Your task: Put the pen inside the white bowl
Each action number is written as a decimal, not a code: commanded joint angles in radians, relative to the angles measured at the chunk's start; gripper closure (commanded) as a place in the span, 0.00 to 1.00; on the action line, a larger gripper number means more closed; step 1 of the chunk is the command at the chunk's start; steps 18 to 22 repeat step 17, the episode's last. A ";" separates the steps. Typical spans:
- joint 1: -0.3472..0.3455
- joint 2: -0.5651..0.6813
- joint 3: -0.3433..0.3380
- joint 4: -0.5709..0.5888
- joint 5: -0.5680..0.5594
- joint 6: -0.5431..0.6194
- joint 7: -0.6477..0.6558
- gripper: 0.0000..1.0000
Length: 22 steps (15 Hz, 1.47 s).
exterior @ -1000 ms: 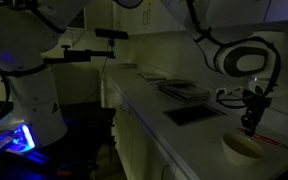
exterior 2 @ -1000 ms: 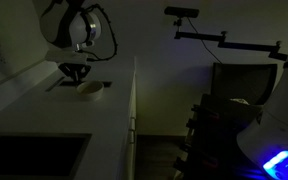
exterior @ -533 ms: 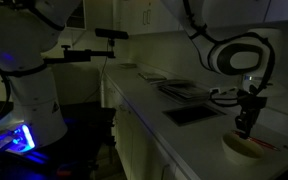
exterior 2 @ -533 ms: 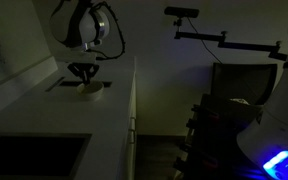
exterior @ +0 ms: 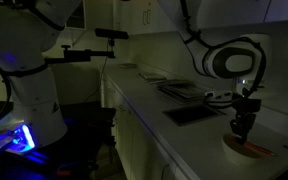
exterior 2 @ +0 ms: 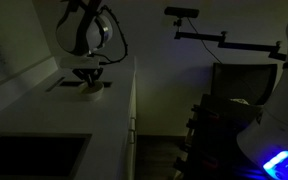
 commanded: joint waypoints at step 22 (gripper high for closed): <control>0.047 -0.134 -0.040 -0.093 -0.101 0.061 0.104 0.00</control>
